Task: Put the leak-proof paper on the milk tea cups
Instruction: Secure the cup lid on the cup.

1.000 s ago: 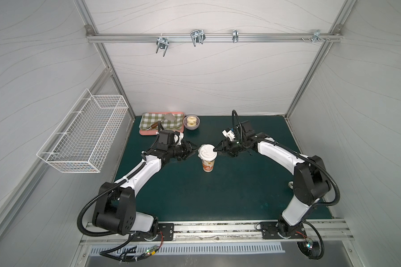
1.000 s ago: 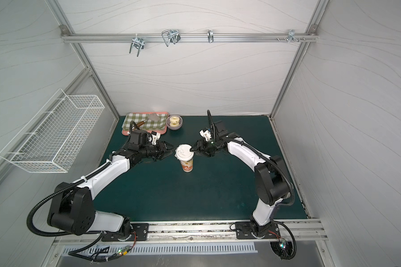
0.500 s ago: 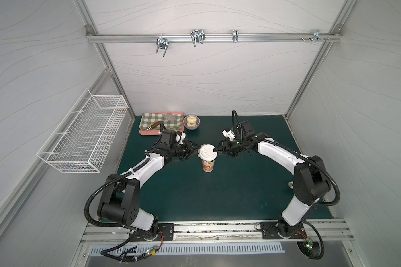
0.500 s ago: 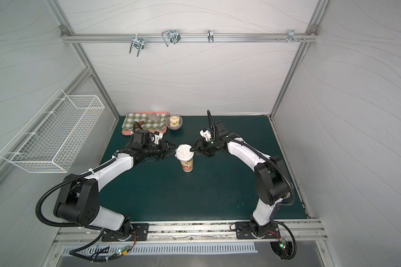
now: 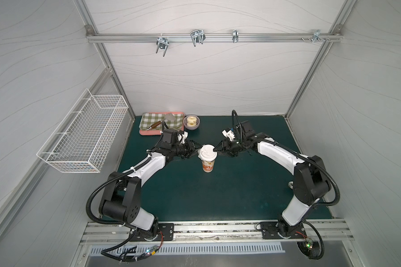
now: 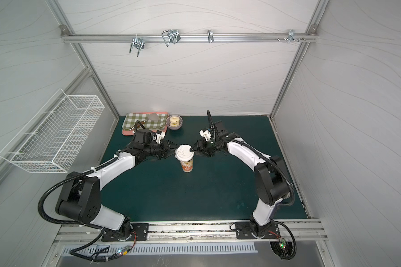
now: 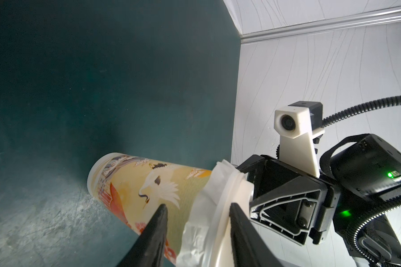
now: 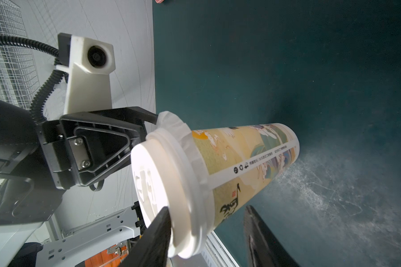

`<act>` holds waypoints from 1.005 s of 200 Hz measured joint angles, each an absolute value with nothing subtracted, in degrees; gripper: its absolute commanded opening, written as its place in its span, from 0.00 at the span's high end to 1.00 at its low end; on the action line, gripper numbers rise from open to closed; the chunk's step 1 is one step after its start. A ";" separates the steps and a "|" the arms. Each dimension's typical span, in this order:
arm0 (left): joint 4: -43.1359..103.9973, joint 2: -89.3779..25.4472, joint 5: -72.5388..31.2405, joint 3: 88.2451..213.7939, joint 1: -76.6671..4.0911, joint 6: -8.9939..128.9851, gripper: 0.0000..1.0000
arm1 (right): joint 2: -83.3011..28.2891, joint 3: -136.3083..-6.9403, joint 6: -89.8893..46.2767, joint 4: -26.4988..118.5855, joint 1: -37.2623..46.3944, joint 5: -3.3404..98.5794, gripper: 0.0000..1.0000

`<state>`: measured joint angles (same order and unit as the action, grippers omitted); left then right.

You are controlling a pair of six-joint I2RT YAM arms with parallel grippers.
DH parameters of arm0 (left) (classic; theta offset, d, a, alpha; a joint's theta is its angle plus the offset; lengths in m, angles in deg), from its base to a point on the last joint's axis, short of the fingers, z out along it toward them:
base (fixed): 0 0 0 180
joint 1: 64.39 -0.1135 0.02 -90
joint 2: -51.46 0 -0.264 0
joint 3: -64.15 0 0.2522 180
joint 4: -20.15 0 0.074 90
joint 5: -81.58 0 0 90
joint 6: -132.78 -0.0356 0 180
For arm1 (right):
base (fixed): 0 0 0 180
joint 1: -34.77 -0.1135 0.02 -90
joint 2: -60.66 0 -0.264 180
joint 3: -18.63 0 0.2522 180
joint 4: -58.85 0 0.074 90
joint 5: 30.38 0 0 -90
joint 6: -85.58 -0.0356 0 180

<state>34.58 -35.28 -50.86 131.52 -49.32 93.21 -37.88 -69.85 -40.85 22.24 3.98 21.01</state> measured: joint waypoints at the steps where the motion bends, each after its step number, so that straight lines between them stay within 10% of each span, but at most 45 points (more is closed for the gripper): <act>1: 34.58 -35.28 -50.86 131.52 -49.32 93.19 0.56 | -37.88 -69.85 -40.85 22.24 3.98 21.01 0.49; 201: 32.87 -35.04 -49.08 130.16 -49.21 89.28 0.57 | -37.88 -69.85 -40.82 22.42 3.83 21.42 0.49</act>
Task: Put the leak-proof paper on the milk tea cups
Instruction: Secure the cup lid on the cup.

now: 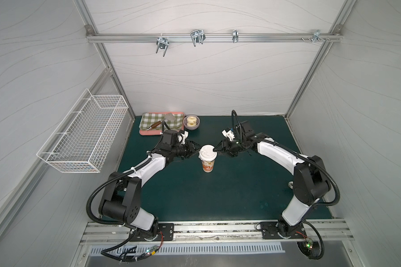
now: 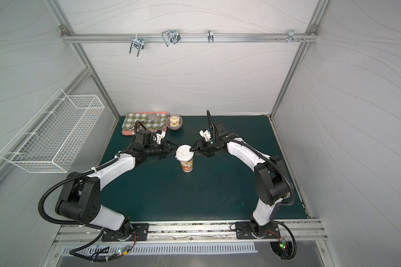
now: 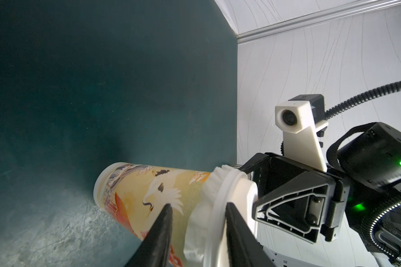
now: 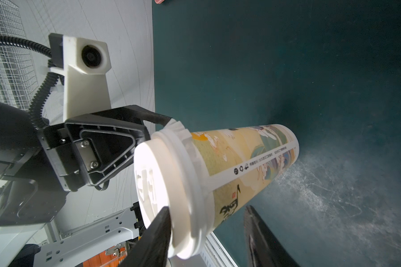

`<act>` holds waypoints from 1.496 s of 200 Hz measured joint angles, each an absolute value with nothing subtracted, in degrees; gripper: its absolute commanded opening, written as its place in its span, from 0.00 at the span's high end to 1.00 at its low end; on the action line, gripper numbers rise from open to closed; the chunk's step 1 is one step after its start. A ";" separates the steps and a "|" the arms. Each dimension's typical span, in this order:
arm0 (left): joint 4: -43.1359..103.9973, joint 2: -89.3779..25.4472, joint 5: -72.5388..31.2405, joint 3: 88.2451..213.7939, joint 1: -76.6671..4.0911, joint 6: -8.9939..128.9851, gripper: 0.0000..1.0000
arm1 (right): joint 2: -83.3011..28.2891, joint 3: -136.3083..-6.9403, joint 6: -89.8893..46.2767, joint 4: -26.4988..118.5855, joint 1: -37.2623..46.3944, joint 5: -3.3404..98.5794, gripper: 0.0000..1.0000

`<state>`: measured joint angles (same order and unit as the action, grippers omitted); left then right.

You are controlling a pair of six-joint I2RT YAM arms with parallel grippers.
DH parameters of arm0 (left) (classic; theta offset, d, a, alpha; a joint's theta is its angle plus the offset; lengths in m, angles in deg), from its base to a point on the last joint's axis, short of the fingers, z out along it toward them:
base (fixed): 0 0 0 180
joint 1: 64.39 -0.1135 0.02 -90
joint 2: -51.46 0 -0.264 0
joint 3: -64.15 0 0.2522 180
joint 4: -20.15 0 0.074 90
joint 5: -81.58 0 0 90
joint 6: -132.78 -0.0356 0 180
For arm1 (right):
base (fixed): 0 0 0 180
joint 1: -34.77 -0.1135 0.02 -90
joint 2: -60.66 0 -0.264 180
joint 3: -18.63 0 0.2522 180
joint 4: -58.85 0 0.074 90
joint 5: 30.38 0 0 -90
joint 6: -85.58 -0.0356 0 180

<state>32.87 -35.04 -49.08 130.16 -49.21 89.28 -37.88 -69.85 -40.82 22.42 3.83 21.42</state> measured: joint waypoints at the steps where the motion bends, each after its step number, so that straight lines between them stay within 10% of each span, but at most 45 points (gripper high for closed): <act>1: 33.03 -34.99 -49.08 130.25 -49.21 89.28 0.57 | -37.88 -69.85 -40.82 22.42 3.83 21.45 0.49; 117: 46.25 -26.55 -47.12 132.52 -50.10 90.46 0.32 | -37.88 -69.85 -40.85 22.39 3.76 21.47 0.49; 299: 40.50 -29.42 -49.61 128.55 -48.27 89.87 0.44 | -37.88 -69.85 -40.85 22.37 3.72 21.64 0.44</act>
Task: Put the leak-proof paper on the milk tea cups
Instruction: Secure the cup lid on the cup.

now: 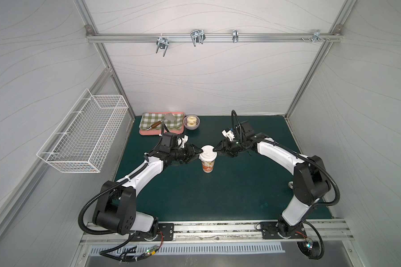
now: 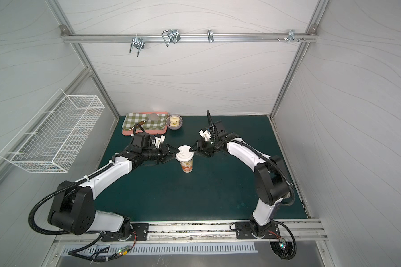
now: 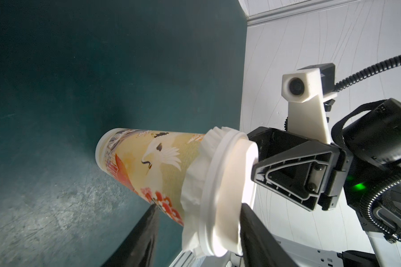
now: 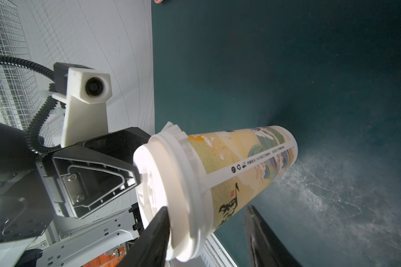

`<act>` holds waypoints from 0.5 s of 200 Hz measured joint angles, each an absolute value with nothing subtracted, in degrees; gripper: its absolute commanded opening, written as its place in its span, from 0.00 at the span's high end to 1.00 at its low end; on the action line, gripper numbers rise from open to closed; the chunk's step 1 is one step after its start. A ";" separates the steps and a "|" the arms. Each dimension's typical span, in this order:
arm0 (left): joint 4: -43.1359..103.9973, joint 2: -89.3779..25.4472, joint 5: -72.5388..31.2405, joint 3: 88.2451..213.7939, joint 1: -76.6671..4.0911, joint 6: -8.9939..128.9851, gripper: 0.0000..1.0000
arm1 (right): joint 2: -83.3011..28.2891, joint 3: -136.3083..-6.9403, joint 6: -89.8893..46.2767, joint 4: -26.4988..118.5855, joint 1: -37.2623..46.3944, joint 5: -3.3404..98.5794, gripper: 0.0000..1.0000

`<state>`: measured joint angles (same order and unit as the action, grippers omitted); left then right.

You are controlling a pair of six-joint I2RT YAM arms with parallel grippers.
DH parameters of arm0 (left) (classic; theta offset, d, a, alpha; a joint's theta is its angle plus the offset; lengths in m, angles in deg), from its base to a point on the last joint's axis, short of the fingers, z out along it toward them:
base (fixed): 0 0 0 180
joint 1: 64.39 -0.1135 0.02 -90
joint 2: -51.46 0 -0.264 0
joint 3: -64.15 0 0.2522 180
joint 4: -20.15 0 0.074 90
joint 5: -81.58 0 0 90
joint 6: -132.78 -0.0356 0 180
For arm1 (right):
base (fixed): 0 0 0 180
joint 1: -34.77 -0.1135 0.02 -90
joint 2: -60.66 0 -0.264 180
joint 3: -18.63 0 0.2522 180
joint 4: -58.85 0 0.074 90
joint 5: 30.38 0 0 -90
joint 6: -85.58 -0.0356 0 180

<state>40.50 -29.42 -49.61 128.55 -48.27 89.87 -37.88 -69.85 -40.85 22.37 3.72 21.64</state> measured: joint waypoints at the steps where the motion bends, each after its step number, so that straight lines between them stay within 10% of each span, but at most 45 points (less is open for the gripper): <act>1: 40.48 -29.42 -49.61 128.55 -48.27 89.84 0.44 | -37.88 -69.85 -40.80 22.37 3.72 21.64 0.44; 100: 39.82 -29.44 -49.59 128.33 -48.09 89.87 0.46 | -31.13 -63.45 -43.19 24.56 3.70 21.99 0.32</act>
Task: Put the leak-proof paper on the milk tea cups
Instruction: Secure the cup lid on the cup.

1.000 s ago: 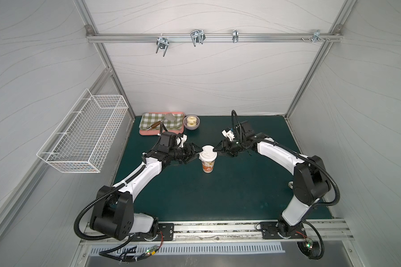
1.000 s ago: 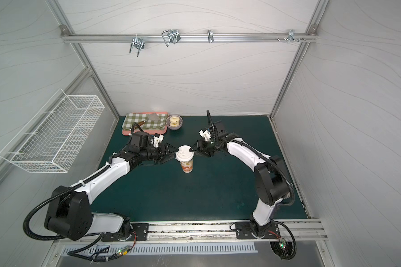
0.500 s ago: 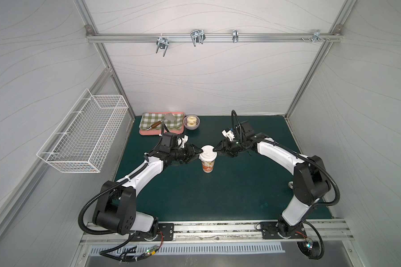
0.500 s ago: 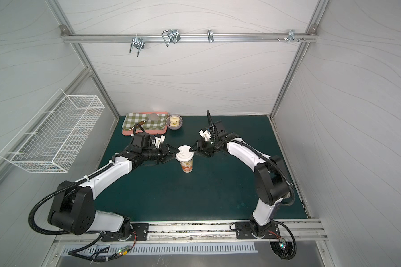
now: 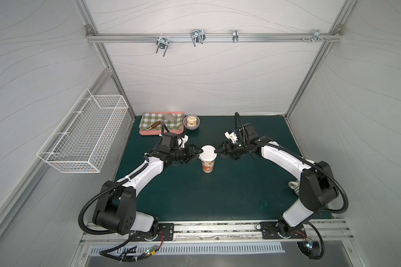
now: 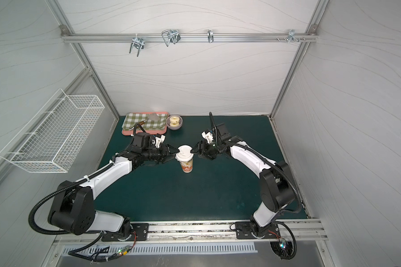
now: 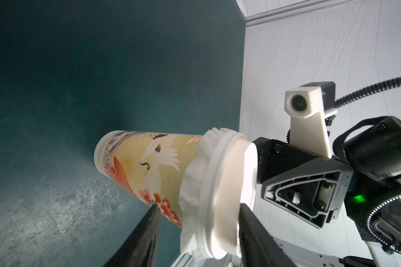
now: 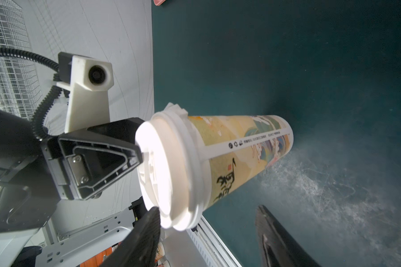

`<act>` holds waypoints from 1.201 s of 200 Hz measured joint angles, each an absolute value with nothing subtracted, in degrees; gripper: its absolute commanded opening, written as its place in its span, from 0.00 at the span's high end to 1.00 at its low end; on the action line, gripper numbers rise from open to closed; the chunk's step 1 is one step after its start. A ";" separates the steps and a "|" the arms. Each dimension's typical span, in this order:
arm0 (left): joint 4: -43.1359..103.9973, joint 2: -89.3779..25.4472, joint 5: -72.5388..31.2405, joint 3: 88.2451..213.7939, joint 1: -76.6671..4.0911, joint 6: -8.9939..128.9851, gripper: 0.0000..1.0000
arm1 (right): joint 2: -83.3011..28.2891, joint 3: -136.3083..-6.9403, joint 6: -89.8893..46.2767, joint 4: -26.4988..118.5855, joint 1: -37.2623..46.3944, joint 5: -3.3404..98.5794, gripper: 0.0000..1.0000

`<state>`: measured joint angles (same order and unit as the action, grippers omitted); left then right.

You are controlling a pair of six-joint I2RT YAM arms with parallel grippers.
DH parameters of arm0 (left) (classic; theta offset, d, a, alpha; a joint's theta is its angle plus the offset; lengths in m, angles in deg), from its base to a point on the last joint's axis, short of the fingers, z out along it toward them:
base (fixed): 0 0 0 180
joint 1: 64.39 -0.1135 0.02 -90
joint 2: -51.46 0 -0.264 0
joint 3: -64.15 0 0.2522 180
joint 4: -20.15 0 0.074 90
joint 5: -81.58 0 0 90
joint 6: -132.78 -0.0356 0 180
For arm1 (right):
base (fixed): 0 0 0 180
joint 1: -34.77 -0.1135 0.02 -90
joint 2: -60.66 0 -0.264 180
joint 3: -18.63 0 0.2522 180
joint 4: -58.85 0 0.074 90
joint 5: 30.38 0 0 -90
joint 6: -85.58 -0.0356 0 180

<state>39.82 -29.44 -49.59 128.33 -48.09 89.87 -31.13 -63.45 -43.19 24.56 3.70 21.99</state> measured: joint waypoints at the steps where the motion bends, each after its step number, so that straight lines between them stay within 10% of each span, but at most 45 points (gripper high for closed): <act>1: 39.82 -29.44 -49.59 128.33 -48.09 89.84 0.46 | -31.04 -63.34 -43.25 24.62 3.70 21.99 0.32; 158: 39.28 -29.42 -49.35 128.15 -47.44 89.93 0.46 | -29.53 -57.72 -50.55 32.60 -0.15 20.92 0.52; 240: 38.51 -29.42 -49.28 127.91 -47.44 89.95 0.47 | -29.51 -57.61 -50.11 32.75 -0.56 21.01 0.43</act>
<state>38.51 -29.42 -49.28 127.91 -47.44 89.95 -29.51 -57.61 -50.11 32.75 -0.56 21.01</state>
